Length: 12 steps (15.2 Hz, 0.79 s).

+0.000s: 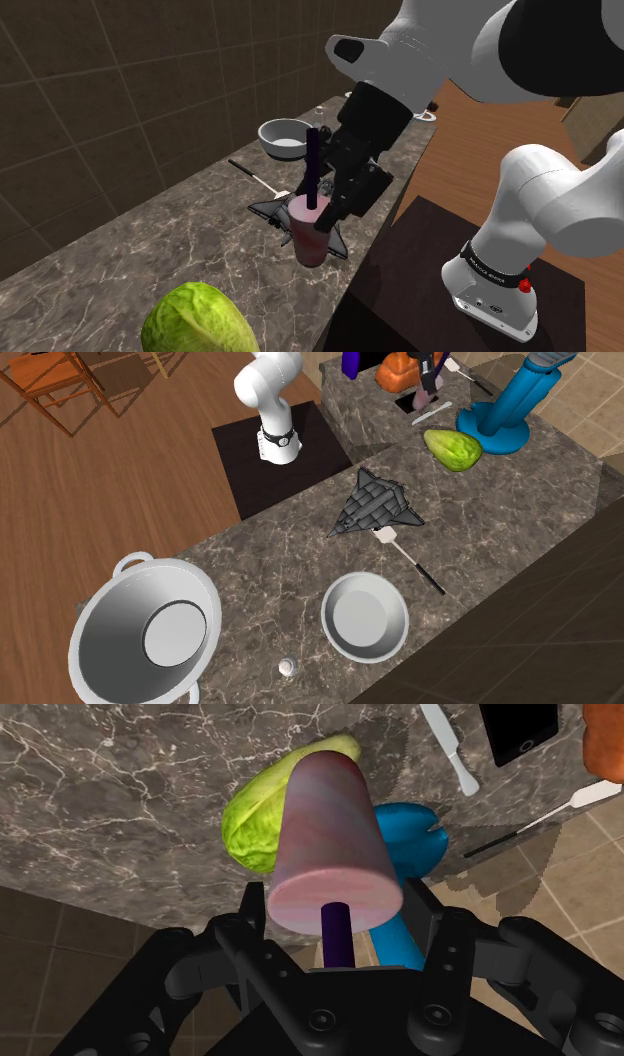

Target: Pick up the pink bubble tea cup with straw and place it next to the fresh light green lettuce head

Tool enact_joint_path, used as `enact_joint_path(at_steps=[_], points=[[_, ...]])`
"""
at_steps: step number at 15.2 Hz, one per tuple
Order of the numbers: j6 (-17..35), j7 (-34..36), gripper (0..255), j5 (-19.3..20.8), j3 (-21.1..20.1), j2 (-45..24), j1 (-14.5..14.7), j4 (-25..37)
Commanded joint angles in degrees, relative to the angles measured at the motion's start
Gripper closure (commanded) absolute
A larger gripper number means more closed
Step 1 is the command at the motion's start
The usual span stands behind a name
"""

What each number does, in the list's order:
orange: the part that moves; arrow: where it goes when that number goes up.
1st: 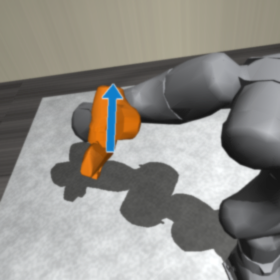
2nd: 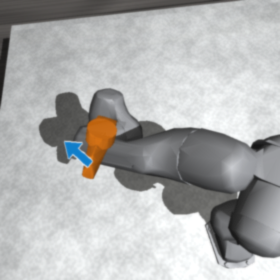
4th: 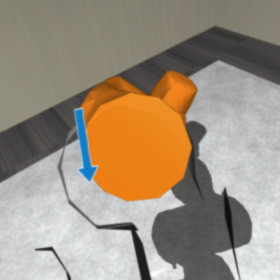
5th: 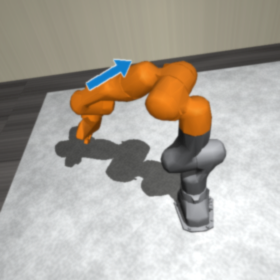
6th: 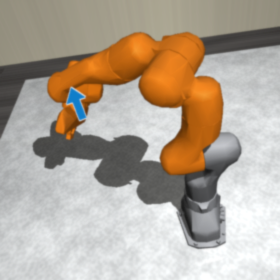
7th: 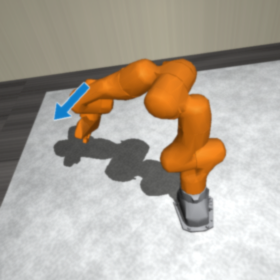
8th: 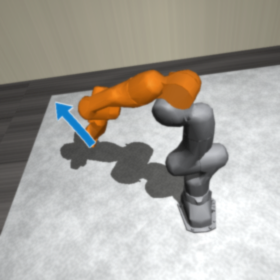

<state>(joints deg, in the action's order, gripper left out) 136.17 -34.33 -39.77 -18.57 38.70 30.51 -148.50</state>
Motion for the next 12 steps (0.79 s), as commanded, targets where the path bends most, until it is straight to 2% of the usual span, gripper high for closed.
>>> enact_joint_path(at_steps=[1,12], points=[[1.9,-0.7,255,-0.9,-0.4,-0.8,0.4,-1.1],[11.3,-6.0,255,-6.5,-1.2,-5.2,3.2,-6.4]])
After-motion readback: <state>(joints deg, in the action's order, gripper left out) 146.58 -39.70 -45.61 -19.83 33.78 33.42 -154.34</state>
